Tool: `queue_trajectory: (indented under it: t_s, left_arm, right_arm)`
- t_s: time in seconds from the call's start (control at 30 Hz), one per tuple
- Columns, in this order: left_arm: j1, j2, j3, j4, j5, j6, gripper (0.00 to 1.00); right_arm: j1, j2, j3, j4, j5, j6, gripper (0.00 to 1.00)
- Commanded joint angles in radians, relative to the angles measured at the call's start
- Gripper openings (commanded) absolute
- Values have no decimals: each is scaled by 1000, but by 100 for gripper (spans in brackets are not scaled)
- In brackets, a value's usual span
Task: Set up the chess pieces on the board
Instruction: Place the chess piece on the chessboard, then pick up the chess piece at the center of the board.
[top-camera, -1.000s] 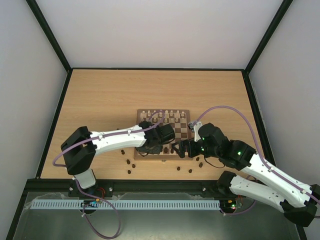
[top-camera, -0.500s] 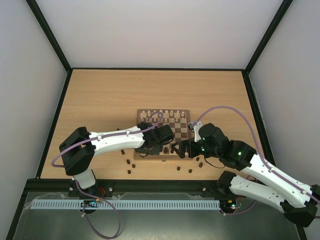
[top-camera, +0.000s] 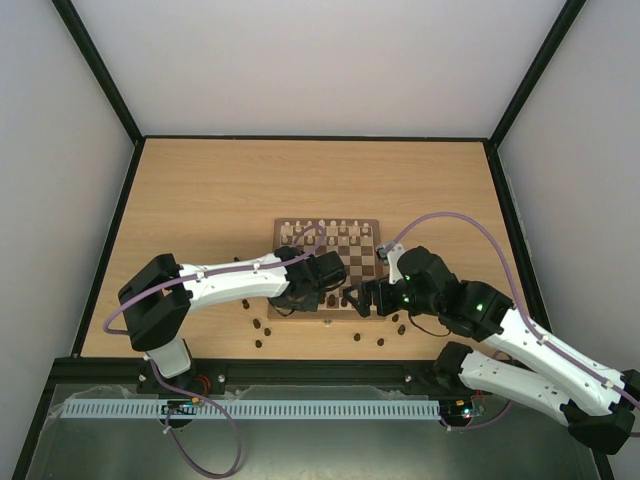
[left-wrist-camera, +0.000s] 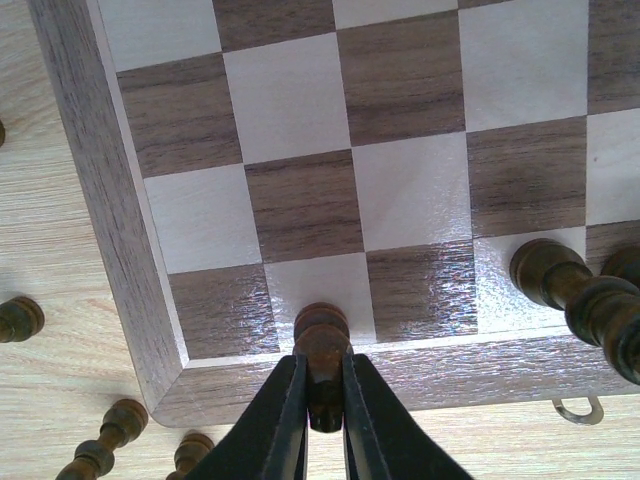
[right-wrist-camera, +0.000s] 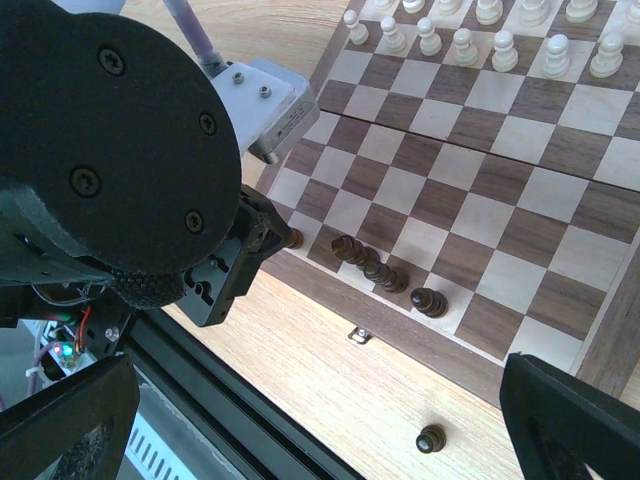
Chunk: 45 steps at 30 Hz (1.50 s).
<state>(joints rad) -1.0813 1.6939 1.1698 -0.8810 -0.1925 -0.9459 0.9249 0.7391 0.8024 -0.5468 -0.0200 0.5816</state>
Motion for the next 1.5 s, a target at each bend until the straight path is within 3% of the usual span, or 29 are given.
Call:
queue_trajectory:
  t_s: [0.0, 0.47, 0.67, 0.93, 1.03, 1.17, 1.47]
  left_arm:
    - [6, -13, -5, -3, 1, 1, 15]
    - [14, -59, 131, -118, -103, -3, 29]
    - [15, -180, 152, -170, -181, -28, 47]
    - [0, -465, -14, -50, -202, -23, 62]
    - [-19, -582, -119, 31, -201, -23, 75]
    - [-25, -715, -246, 139, -177, -5, 98]
    - [-30, -910, -365, 184, -192, 26, 99]
  right_arm:
    - [6, -14, -13, 8, -16, -20, 100]
    - [6, -15, -14, 10, -23, -21, 100]
    - [5, -8, -14, 10, -17, -22, 100]
    - [6, 24, -9, 5, 8, -17, 99]
    - [6, 29, -9, 0, 34, -5, 98]
    - [5, 48, -5, -14, 89, 20, 99]
    - [6, 78, -3, -43, 175, 101, 99]
